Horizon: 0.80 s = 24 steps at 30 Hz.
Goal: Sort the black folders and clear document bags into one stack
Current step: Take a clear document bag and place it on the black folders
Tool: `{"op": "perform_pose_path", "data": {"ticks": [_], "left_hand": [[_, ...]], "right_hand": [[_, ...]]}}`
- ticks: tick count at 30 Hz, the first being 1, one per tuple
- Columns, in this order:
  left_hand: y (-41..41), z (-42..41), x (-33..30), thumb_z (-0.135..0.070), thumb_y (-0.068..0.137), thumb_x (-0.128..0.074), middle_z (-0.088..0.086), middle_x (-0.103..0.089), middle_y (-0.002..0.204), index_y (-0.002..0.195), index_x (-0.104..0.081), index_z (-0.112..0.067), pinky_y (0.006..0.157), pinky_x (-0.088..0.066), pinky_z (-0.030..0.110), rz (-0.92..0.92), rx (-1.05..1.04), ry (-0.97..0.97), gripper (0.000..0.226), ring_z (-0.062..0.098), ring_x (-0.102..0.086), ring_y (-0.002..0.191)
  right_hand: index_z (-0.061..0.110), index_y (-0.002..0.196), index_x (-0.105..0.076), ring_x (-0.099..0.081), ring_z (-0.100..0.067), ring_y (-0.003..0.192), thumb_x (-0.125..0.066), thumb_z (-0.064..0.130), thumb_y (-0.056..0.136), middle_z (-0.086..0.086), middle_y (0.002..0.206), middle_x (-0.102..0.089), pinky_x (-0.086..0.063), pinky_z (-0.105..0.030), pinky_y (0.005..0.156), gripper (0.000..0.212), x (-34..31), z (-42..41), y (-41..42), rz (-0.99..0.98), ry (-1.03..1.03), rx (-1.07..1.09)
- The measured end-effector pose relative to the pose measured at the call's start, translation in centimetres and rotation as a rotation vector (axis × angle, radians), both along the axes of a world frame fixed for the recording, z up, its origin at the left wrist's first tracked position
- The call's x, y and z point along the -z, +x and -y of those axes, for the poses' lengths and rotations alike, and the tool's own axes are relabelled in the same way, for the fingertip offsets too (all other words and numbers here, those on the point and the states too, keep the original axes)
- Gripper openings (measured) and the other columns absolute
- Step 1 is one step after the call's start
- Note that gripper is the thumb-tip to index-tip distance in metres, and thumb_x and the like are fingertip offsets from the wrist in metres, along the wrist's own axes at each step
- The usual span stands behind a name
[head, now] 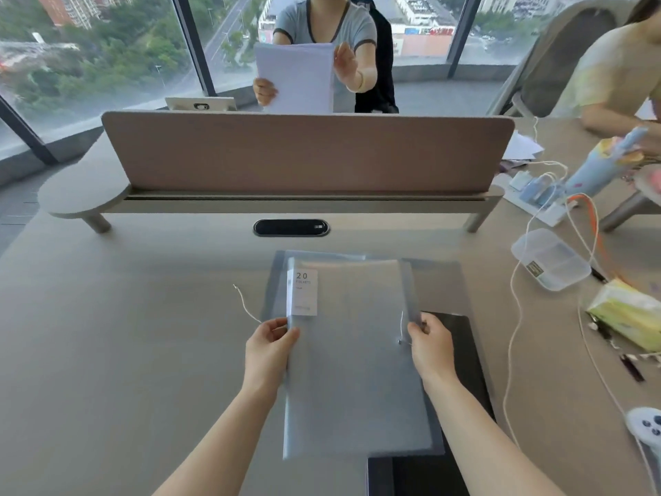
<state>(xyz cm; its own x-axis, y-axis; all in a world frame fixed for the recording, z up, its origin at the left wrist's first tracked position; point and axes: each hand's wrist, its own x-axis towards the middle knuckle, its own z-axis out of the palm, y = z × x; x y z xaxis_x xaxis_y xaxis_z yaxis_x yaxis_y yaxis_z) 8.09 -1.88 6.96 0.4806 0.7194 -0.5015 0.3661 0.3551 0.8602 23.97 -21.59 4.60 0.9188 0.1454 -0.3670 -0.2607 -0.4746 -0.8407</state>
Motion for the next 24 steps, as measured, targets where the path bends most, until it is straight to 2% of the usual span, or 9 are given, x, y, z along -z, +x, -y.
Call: {"op": "perform_pose_path", "data": {"ticks": [5, 7, 10, 14, 18, 21, 24], "left_hand": [[2.1, 6.1, 1.2, -0.005, 0.086, -0.069, 0.01, -0.074, 0.099, 0.109, -0.067, -0.012, 0.056, -0.054, 0.023, -0.007, 0.114, -0.033, 0.024, 0.017, -0.072, 0.075], [2.9, 7.9, 1.7, -0.004, 0.086, -0.069, 0.011, -0.074, 0.097, 0.108, -0.066, -0.013, 0.054, -0.053, 0.021, -0.01, 0.14, -0.05, 0.024, 0.016, -0.073, 0.074], [3.7, 9.9, 2.5, -0.004, 0.085, -0.07, 0.013, -0.074, 0.097, 0.111, -0.066, -0.013, 0.061, -0.054, 0.026, -0.042, 0.179, -0.055, 0.028, 0.021, -0.074, 0.079], [4.3, 11.9, 3.3, -0.005, 0.085, -0.069, 0.012, -0.072, 0.097, 0.111, -0.065, -0.016, 0.058, -0.052, 0.019, -0.079, 0.206, -0.031, 0.029, 0.019, -0.072, 0.078], [4.5, 13.1, 3.9, -0.01, 0.083, -0.07, 0.005, -0.069, 0.09, 0.116, -0.066, -0.016, 0.073, -0.057, 0.033, -0.157, 0.222, 0.032, 0.033, 0.02, -0.069, 0.077], [4.5, 13.4, 4.0, -0.015, 0.084, -0.072, 0.0, -0.066, 0.087, 0.113, -0.067, -0.02, 0.071, -0.052, 0.026, -0.214, 0.223, 0.092, 0.03, 0.016, -0.066, 0.079], [4.6, 13.7, 4.1, -0.023, 0.083, -0.071, 0.001, -0.062, 0.104, 0.116, -0.065, -0.022, 0.075, -0.047, 0.027, -0.308, 0.246, 0.154, 0.033, 0.017, -0.063, 0.093]], "right_hand": [[0.022, 0.093, -0.068, -0.071, -0.028, 0.079, -0.048, 0.017, 0.087, -0.003, 0.087, -0.074, -0.056, -0.048, 0.076, 0.021, 2.0, 7.1, 1.9, -0.031, -0.043, 0.066], [0.02, 0.096, -0.067, -0.072, -0.027, 0.076, -0.048, 0.014, 0.089, -0.004, 0.087, -0.075, -0.056, -0.044, 0.074, 0.021, 2.7, 9.1, 2.5, -0.057, -0.07, 0.084], [0.015, 0.094, -0.066, -0.07, -0.022, 0.071, -0.048, 0.009, 0.091, -0.003, 0.079, -0.073, -0.048, -0.033, 0.066, 0.019, 2.8, 11.2, 2.6, -0.061, -0.112, 0.102], [0.014, 0.088, -0.066, -0.064, -0.019, 0.065, -0.049, 0.008, 0.091, 0.001, 0.071, -0.07, -0.043, -0.031, 0.062, 0.018, 3.5, 13.2, 2.8, -0.088, -0.151, 0.095], [0.02, 0.091, -0.067, -0.068, -0.022, 0.074, -0.054, 0.013, 0.09, 0.001, 0.076, -0.073, -0.049, -0.034, 0.067, 0.015, 3.9, 14.2, 3.0, -0.112, -0.22, 0.011], [0.021, 0.09, -0.066, -0.068, -0.024, 0.081, -0.057, 0.02, 0.086, 0.0, 0.083, -0.073, -0.053, -0.038, 0.075, 0.009, 4.9, 14.7, 3.4, -0.13, -0.281, -0.052], [0.02, 0.107, -0.066, -0.062, -0.028, 0.09, -0.056, 0.039, 0.077, -0.009, 0.103, -0.066, -0.052, -0.038, 0.078, 0.037, 5.9, 15.0, 3.6, -0.09, -0.39, -0.083]]}}
